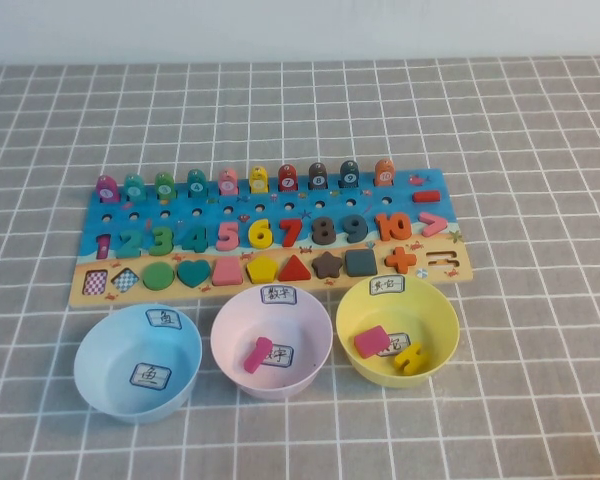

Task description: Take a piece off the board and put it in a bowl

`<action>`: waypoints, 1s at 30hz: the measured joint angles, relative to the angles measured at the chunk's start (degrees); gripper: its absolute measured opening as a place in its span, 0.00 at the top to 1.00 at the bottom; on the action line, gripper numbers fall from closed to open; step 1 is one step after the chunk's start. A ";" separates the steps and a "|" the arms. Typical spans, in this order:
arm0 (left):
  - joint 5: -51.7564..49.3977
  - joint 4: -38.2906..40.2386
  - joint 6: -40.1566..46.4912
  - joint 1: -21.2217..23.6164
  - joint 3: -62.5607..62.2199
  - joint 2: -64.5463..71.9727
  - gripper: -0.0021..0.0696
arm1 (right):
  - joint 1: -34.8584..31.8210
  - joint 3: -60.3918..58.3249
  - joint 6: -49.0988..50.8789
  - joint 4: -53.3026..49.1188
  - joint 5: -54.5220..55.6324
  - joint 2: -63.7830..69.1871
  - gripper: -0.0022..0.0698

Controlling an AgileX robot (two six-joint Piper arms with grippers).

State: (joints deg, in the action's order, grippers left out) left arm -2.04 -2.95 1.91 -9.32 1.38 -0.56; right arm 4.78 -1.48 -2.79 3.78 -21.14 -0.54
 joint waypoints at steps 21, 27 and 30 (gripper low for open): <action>-19.23 -0.09 0.11 0.00 0.02 0.00 0.97 | 0.00 0.00 0.00 0.00 0.00 0.00 0.99; -19.23 -0.01 0.11 0.00 0.02 0.00 0.97 | 0.00 0.00 0.00 0.00 0.00 0.00 0.99; -19.23 -0.01 0.11 0.00 0.02 0.00 0.97 | 0.00 0.00 0.00 0.00 0.00 0.00 0.99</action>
State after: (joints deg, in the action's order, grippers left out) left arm -21.28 -2.96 2.02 -9.32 1.41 -0.56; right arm 4.78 -1.48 -2.79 3.78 -21.14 -0.54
